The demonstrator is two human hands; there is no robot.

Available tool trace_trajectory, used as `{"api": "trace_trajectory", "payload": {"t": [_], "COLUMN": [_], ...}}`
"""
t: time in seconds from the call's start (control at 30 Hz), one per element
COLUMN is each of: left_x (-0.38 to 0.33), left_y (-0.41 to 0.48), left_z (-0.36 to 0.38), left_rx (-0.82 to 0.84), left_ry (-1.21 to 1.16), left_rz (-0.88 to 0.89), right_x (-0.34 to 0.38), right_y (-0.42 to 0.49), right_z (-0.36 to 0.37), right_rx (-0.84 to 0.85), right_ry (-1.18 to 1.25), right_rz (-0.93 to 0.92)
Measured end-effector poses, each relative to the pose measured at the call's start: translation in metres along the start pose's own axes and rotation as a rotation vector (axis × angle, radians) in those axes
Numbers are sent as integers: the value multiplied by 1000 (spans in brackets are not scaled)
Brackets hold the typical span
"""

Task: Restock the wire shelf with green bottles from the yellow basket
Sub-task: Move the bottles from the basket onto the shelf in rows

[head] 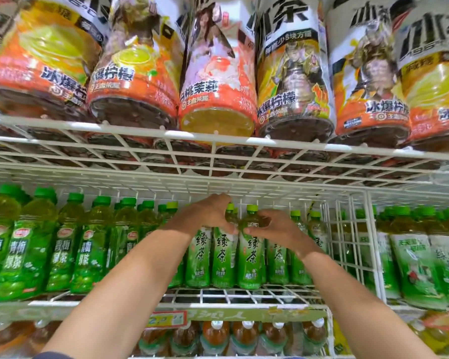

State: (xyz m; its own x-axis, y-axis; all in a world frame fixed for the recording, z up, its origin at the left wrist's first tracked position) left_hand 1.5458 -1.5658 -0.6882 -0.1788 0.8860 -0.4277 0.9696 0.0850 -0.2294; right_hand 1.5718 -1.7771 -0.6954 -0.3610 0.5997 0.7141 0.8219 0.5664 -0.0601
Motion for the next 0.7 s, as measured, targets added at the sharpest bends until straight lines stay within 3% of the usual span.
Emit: {"api": "trace_trajectory", "payload": {"t": [0.37,0.7], "left_x": [0,5], "left_y": [16,6], "left_z": [-2,4], "left_rx": [71,12], "left_ry": [140,113], "left_rz": [-30,20], "right_x": [-11,-12], "right_y": [11,15], "right_z": [11,19], "right_rx": [-53,-45], "right_ry": [26,2], "right_rz": [13,29]}}
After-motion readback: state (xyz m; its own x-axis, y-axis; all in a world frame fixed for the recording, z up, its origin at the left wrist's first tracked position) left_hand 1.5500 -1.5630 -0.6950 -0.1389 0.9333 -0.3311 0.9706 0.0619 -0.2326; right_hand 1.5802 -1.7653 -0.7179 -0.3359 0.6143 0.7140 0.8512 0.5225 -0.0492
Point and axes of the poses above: each hand's wrist, its own y-axis towards the middle knuckle, its own z-axis out of the palm, x = y × z, the point moved 2 cm from there along y, towards the middle knuckle, and after that the axes turned 5 degrees about -z, right-handed, at the moved point
